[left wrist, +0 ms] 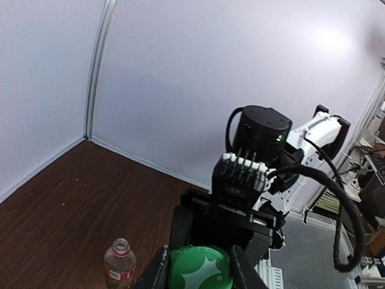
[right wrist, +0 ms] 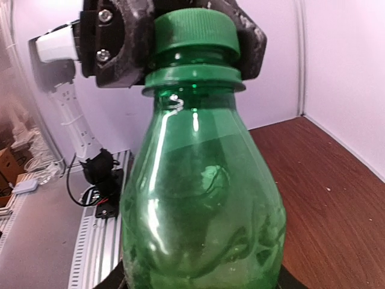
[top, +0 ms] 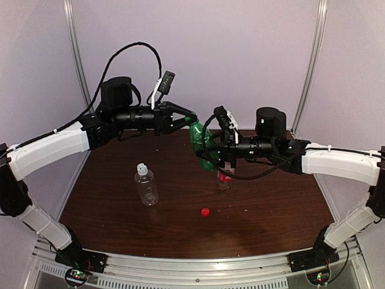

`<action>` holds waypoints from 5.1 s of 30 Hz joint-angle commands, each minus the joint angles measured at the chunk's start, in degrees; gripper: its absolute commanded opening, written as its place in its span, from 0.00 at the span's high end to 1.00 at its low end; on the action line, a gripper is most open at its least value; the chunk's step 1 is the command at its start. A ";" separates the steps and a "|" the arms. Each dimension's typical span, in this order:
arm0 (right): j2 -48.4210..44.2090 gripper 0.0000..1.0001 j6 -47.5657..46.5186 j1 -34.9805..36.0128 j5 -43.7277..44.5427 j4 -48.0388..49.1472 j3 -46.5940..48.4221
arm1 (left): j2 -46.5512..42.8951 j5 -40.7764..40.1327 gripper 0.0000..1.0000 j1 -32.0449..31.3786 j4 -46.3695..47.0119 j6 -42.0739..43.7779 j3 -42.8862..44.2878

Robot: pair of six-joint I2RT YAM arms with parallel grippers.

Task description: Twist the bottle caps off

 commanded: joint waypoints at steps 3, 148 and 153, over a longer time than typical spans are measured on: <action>-0.91 0.47 -1.65 2.32 24.54 -1.29 0.57 | -0.21 -22.36 0.79 -2.49 -1.95 -10.02 0.58; -11.46 0.50 -3.16 2.84 28.62 0.28 -12.19 | -14.11 -34.32 0.31 -3.43 -10.81 2.94 -14.10; -11.81 0.48 -3.52 2.77 23.54 1.06 -13.98 | -17.45 -34.16 0.26 -3.43 -12.58 4.07 -18.34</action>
